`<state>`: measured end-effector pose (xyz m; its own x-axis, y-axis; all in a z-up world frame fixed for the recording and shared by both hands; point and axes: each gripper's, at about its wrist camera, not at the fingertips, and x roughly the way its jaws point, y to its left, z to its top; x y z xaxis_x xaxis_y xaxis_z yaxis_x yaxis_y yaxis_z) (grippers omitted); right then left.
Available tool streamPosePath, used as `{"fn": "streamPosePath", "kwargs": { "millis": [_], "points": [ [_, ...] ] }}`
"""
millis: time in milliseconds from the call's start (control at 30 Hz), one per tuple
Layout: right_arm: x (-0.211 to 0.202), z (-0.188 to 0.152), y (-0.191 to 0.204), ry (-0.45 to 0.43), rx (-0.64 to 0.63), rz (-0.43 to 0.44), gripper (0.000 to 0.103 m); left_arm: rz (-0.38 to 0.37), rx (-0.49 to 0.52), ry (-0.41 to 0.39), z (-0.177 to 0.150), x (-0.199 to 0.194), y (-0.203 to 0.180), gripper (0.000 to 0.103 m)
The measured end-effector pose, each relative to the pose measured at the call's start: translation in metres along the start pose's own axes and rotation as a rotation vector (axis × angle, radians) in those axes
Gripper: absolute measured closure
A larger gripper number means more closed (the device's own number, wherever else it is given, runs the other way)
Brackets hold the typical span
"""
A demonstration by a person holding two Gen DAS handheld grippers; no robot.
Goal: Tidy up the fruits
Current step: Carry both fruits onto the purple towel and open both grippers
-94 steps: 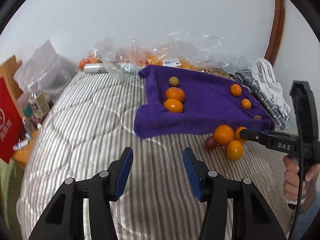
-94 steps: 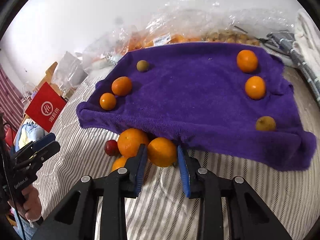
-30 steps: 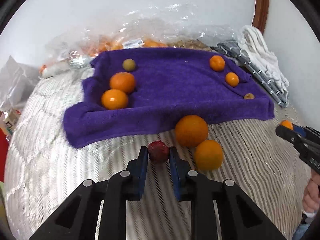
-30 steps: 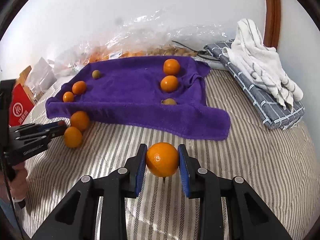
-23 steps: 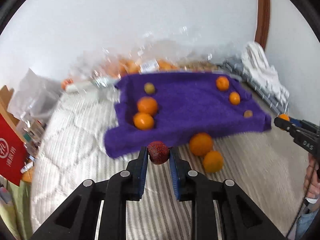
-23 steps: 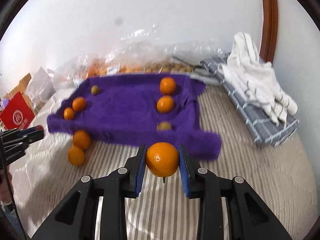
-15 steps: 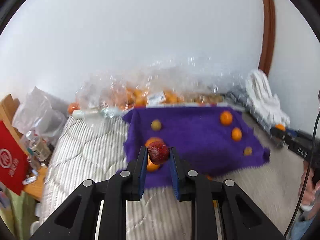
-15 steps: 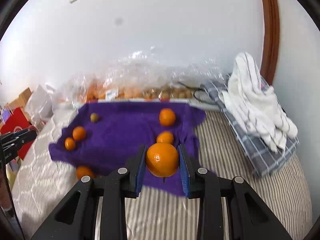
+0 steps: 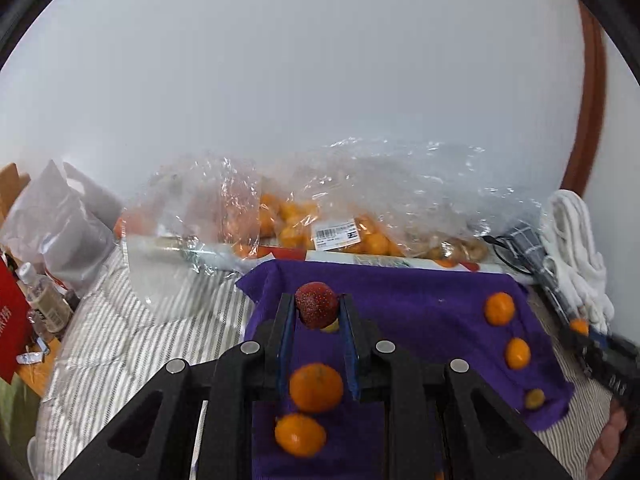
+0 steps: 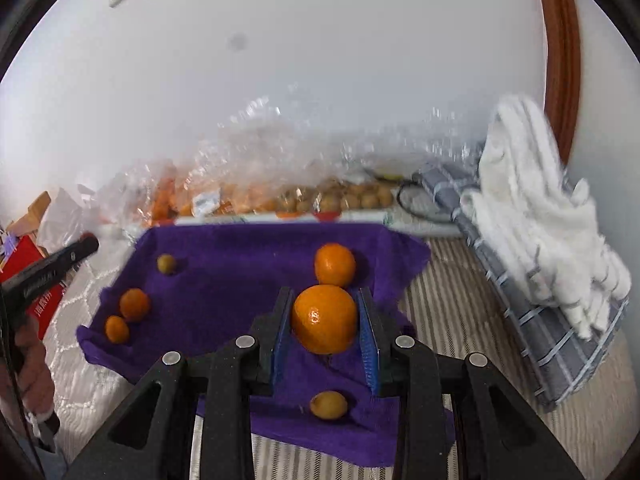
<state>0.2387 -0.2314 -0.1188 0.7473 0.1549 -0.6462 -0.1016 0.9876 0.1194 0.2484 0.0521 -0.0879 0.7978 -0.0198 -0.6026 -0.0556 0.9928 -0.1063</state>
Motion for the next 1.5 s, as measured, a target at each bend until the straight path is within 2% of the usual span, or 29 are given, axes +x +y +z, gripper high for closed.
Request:
{"fn": "streamPosePath", "kwargs": {
  "millis": [67,167,267,500,767,967,1067,1167,1233,1400,1500],
  "points": [
    [0.013,-0.007,-0.007,0.029,0.021,-0.014,0.072,0.006,-0.013,0.015,-0.002,0.014,0.004,0.082],
    [0.028,-0.016,-0.011,0.078,0.038,0.017,0.072,0.011,-0.044,0.035,-0.011,0.033,0.010,0.082],
    [0.039,-0.022,-0.006,0.116,0.005,0.001,0.072,0.020,-0.033,0.060,-0.017,0.044,0.012,0.082],
    [0.049,-0.030,0.009,0.136,-0.085,-0.040,0.072,0.029,-0.011,0.103,-0.028,0.062,0.009,0.082],
    [0.057,-0.033,0.008,0.151,-0.084,-0.054,0.072,-0.003,0.000,0.138,-0.033,0.072,0.005,0.082],
    [0.055,-0.032,0.009,0.151,-0.086,-0.054,0.072,0.008,0.026,0.128,-0.034,0.070,0.000,0.082],
    [0.057,-0.033,0.011,0.155,-0.090,-0.057,0.069,0.013,0.025,0.126,-0.033,0.069,0.001,0.082],
    [0.055,-0.034,0.014,0.133,-0.101,-0.061,0.058,0.013,0.025,0.129,-0.033,0.068,0.001,0.081],
    [0.052,-0.034,0.017,0.120,-0.119,-0.074,0.051,0.017,0.027,0.134,-0.033,0.068,0.001,0.076],
    [0.039,-0.038,0.027,0.082,-0.190,-0.049,0.047,0.039,0.026,0.104,-0.033,0.061,0.002,0.066],
    [0.033,-0.039,0.034,0.055,-0.226,-0.050,0.043,0.049,0.035,0.059,-0.035,0.052,0.000,0.064]
  ]
}}
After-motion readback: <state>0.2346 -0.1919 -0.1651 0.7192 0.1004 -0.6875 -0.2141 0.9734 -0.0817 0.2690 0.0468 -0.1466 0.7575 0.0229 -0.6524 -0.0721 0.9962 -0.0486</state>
